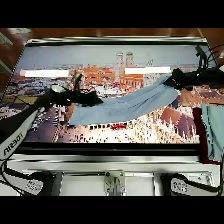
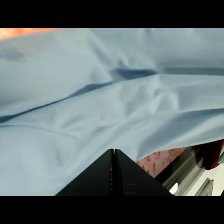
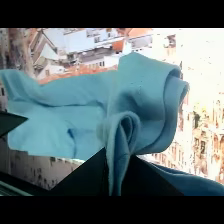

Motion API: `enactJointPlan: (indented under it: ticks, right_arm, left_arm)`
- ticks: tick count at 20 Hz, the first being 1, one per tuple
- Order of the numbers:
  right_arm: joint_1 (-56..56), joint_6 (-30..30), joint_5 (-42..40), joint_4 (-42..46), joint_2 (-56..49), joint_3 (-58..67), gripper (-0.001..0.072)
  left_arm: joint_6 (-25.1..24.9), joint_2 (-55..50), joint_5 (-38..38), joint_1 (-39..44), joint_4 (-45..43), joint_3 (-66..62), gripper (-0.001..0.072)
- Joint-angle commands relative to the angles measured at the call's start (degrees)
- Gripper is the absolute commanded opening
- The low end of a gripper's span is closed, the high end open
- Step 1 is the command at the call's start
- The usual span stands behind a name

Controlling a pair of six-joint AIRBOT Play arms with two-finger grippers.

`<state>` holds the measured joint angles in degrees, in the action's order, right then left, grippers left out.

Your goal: Fold the shirts.

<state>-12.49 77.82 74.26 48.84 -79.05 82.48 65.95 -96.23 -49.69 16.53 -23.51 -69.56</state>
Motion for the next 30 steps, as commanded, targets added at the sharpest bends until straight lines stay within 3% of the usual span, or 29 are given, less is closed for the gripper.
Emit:
enactJointPlan:
  ticks: [1,6,8,10,15,18,23,27,30]
  right_arm:
    - [2.93,5.29,3.65,1.73,8.37,0.07,0.0069]
    - [4.13,10.58,5.46,2.56,13.90,0.07,0.0069]
    - [4.11,11.65,5.27,2.67,14.97,0.07,0.0069]
    - [4.11,12.17,5.27,2.73,15.10,0.07,0.0069]
    - [4.17,13.42,4.15,2.82,14.93,0.00,0.0069]
    - [8.90,13.09,0.37,4.81,13.05,0.00,0.0068]
    - [26.77,12.74,-15.10,4.83,1.95,0.02,0.0068]
    - [39.60,13.51,-28.72,1.09,-9.70,0.02,0.0069]
    - [44.68,13.51,-35.28,-7.32,-18.08,0.02,0.0069]
  left_arm:
    - [0.31,-1.75,12.52,12.11,8.33,-0.68,0.0039]
    - [0.42,-11.06,12.59,18.47,16.15,-10.16,0.0038]
    - [4.37,-15.41,9.16,19.71,16.35,-14.32,0.0038]
    - [4.81,-19.02,5.53,20.57,17.42,-16.96,0.0038]
    - [1.75,-17.73,5.88,15.28,18.75,-17.49,0.0036]
    - [2.62,-9.49,3.04,6.14,5.33,-17.49,0.0035]
    - [13.57,15.34,0.94,-10.93,-24.28,-17.49,0.0035]
    - [14.56,31.65,0.04,-22.56,-27.76,-17.49,0.0036]
    - [14.56,38.58,-5.35,-27.65,-27.76,-17.49,0.0037]
